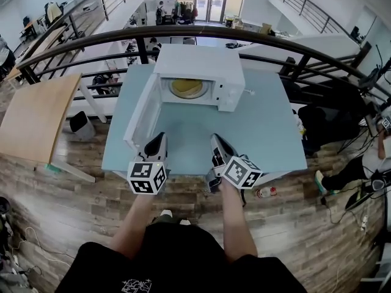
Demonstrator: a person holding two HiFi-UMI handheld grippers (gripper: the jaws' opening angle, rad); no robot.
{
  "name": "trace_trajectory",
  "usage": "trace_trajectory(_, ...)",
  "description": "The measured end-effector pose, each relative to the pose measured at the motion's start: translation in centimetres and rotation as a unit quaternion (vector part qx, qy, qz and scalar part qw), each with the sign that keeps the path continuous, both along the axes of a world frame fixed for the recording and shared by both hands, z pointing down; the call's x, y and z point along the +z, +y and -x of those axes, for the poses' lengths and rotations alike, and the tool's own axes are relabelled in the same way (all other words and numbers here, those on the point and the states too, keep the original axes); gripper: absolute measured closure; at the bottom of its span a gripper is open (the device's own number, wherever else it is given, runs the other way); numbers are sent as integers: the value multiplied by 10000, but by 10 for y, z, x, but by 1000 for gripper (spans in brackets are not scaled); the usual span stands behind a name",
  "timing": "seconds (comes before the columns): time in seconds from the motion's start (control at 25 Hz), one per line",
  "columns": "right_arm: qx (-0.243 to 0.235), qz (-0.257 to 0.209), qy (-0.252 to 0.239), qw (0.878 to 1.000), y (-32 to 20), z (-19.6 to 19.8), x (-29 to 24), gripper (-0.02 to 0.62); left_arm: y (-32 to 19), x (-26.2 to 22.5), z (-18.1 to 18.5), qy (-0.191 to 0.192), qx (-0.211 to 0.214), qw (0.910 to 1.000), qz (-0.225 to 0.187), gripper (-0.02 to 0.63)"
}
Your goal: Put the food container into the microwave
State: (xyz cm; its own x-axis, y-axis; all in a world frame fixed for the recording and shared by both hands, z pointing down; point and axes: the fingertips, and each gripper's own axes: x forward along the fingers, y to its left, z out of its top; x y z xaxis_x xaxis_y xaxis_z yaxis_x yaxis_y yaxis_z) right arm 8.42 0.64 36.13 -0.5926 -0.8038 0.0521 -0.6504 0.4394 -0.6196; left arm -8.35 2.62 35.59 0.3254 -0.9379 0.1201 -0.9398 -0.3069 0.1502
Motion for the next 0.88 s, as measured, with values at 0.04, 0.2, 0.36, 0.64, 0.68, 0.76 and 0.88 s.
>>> trace_trajectory(0.04,-6,-37,66,10000,0,1,-2,589,0,-1,1,-5,14,10000,-15,598)
trace_trajectory(0.2,2,-198,349,9992,3,3,-11,589,3,-2,6,-33,72,10000,-28,598)
trace_trajectory(0.36,-6,-360,579,9977,7,10,-23,589,8,-15,12,-64,211,9997,-108,598)
trace_trajectory(0.64,165,-765,1253,9890,19,17,-49,589,15,-42,29,-153,380,9987,-304,598)
trace_trajectory(0.68,192,-826,1337,9874,21,18,-53,589,16,-44,32,-145,403,9986,-314,598)
trace_trajectory(0.76,254,-941,1457,9845,26,19,-61,589,19,-48,38,-105,451,9984,-333,598)
trace_trajectory(0.88,341,-1059,1568,9813,31,23,-70,589,22,-52,49,-57,503,9981,-343,598)
